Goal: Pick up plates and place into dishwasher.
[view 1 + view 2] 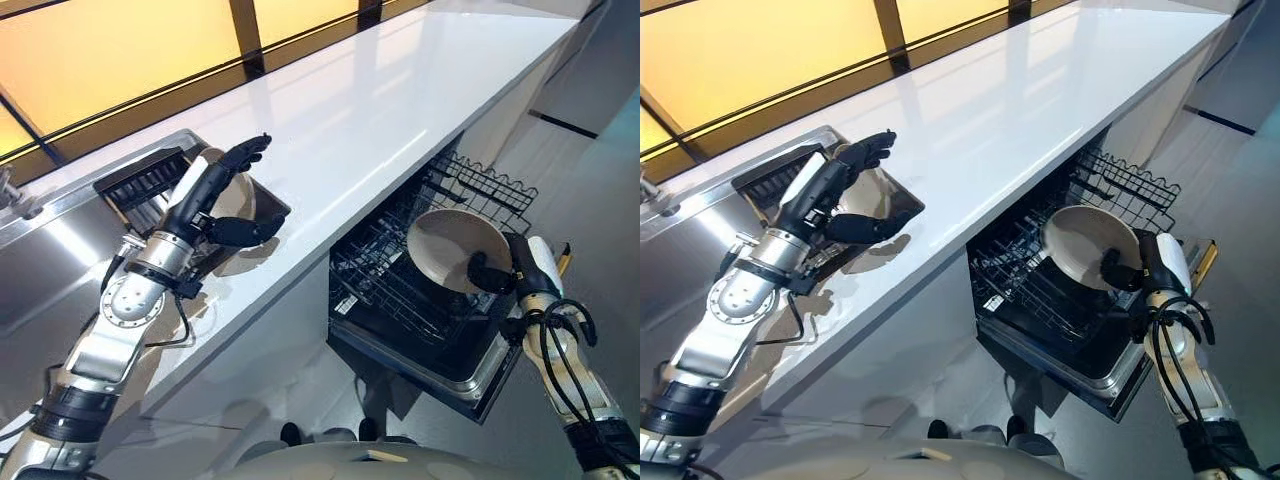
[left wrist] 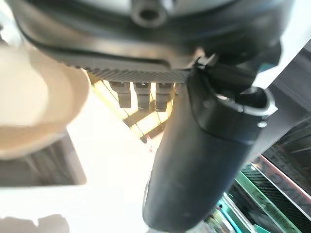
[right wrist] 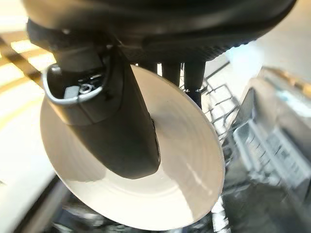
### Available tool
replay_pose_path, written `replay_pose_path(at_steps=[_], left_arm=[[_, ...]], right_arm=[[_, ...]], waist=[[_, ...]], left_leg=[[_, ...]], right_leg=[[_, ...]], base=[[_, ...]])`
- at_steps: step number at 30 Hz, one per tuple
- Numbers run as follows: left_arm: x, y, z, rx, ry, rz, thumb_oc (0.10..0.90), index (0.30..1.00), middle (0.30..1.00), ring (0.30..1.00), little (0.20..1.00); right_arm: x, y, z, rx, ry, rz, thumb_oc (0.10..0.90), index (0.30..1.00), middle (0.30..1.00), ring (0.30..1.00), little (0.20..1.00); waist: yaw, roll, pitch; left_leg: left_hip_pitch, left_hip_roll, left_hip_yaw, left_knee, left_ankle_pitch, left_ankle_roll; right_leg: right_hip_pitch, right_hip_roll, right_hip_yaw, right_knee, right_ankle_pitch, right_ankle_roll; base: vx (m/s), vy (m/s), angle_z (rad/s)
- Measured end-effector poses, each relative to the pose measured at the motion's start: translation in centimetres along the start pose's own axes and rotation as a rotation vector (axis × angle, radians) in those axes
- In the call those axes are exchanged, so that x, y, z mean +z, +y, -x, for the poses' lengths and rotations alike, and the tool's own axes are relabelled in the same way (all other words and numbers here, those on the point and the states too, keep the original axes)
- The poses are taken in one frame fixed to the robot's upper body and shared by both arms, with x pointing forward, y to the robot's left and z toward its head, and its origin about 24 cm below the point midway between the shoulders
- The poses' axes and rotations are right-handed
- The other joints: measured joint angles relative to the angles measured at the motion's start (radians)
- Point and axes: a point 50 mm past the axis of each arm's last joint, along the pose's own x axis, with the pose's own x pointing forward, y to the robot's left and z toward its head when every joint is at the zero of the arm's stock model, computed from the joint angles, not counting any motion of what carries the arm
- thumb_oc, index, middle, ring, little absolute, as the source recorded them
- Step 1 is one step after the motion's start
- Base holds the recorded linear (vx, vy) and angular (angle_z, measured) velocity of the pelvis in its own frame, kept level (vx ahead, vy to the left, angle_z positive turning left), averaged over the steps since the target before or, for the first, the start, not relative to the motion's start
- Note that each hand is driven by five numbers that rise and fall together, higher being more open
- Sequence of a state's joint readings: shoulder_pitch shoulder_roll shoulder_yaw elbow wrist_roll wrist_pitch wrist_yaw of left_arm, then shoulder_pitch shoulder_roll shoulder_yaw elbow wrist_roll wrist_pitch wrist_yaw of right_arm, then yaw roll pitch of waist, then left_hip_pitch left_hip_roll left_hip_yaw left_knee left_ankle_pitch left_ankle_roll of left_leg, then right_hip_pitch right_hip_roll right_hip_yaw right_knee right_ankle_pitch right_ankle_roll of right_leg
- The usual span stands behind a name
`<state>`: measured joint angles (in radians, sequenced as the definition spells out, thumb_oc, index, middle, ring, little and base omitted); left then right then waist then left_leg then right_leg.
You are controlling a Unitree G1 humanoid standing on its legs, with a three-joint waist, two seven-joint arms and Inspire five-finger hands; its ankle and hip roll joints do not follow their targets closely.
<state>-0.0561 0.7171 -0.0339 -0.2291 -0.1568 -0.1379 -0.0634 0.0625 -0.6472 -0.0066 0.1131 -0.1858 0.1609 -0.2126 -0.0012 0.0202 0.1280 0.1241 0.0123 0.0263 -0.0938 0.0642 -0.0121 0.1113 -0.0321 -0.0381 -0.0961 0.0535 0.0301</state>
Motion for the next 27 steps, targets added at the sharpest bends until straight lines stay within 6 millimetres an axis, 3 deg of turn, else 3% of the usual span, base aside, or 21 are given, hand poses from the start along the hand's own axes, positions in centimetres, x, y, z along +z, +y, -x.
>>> replay_pose_path(at_steps=[5,17,27], left_arm=[[-0.3,0.4,0.3,0.017,0.017,-0.01,0.8,0.9,0.9,0.9,0.9],[-0.1,0.2,0.1,-0.017,-0.005,-0.015,0.8,0.9,0.9,0.9,0.9],[-0.2,-0.6,-0.8,-0.066,-0.009,-0.007,0.8,0.9,0.9,0.9,0.9]], right_arm=[[-0.8,0.7,-0.8,0.03,0.051,0.041,0.1,0.3,0.3,0.3,0.2],[1.8,5.0,-3.8,0.204,0.042,0.138,0.1,0.3,0.3,0.3,0.2],[2.4,6.7,-5.9,0.236,0.158,0.273,0.1,0.3,0.3,0.3,0.2]], waist=[[0.031,0.003,0.002],[0.096,0.009,0.006],[0.135,0.01,0.007]], left_leg=[[-0.004,-0.002,-0.026,0.002,0.007,0.0],[-0.009,-0.019,-0.086,0.005,0.024,0.008],[-0.014,-0.025,-0.12,0.005,0.035,0.007]], right_leg=[[0.006,-0.002,-0.022,0.0,-0.001,-0.001],[0.029,-0.017,-0.07,0.0,-0.008,0.008],[0.041,-0.022,-0.095,-0.001,-0.009,0.005]], base=[[0.04,-0.005,0.15],[0.02,-0.005,0.15],[0.01,0.013,0.11]])
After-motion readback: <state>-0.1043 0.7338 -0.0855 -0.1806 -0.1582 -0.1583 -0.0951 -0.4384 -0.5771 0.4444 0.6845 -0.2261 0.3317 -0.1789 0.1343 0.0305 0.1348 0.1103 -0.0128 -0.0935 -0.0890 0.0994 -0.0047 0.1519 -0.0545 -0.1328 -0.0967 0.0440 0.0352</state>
